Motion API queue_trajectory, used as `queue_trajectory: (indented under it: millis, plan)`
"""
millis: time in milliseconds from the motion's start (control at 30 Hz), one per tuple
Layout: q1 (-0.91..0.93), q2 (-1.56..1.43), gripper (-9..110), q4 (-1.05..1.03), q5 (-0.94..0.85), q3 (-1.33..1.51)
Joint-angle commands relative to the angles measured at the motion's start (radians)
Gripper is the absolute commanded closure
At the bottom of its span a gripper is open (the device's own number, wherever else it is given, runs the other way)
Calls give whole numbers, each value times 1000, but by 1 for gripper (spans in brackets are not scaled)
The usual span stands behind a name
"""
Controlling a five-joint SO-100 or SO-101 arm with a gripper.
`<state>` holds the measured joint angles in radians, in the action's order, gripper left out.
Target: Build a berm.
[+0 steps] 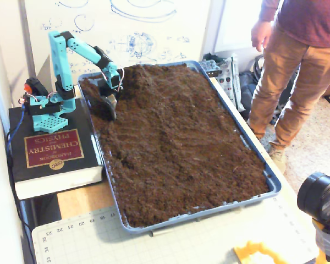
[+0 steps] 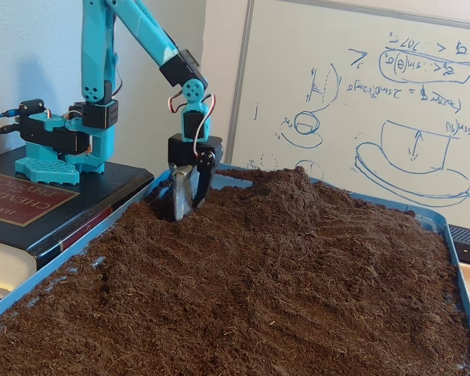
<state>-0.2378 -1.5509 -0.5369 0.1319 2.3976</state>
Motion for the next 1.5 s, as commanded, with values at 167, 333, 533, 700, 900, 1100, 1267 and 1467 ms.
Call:
queue_trajectory:
  millis: [167, 333, 533, 700, 900, 1100, 1267, 1467]
  plan:
    - [44, 121, 101, 29, -11, -252]
    - [46, 167, 101, 29, -9, -360]
    - [46, 98, 101, 28, -8, -383]
    - [46, 23, 101, 26, 0, -382]
    - [46, -49, 101, 26, 6, -380]
    - [48, -89, 101, 26, 6, -382]
    - [48, -118, 101, 26, 2, -380]
    - [48, -129, 101, 26, -5, -382]
